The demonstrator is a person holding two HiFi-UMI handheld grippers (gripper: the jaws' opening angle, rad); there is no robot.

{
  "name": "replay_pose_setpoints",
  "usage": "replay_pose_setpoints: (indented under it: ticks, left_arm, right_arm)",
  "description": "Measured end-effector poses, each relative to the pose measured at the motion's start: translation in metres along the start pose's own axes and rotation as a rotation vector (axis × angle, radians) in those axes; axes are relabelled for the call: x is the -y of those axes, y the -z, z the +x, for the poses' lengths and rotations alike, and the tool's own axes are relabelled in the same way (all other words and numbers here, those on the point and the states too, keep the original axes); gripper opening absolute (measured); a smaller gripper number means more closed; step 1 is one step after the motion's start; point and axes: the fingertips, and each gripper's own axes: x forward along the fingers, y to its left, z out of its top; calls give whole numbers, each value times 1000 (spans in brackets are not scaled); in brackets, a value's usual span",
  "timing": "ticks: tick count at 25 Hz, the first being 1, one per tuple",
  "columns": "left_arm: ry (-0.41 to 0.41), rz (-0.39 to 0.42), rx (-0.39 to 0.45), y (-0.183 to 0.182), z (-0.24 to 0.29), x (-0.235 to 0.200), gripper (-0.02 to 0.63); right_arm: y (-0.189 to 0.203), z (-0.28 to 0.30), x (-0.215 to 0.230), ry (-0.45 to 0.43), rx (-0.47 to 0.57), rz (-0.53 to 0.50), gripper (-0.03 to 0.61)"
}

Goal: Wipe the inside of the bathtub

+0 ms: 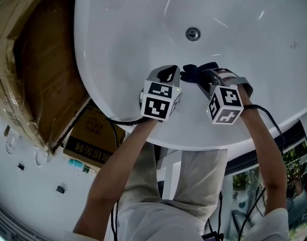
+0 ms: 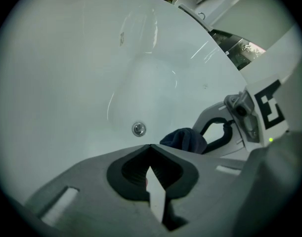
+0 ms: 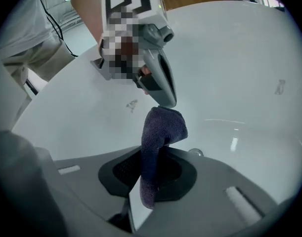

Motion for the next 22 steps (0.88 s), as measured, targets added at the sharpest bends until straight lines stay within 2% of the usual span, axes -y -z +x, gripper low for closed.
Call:
replay_pose_setpoints:
  ticks: [6, 12, 22]
  left_arm:
    - [11, 13, 3, -1, 5, 2, -2]
    - [19, 21, -10, 2, 10, 2, -2]
    - [25, 26, -4, -2, 26, -3, -2]
  right_arm:
    - [29, 22, 33, 67, -53, -3, 52]
    - [66, 55, 47, 116, -125, -24, 51]
    - [89, 93, 82, 166, -196, -79, 51]
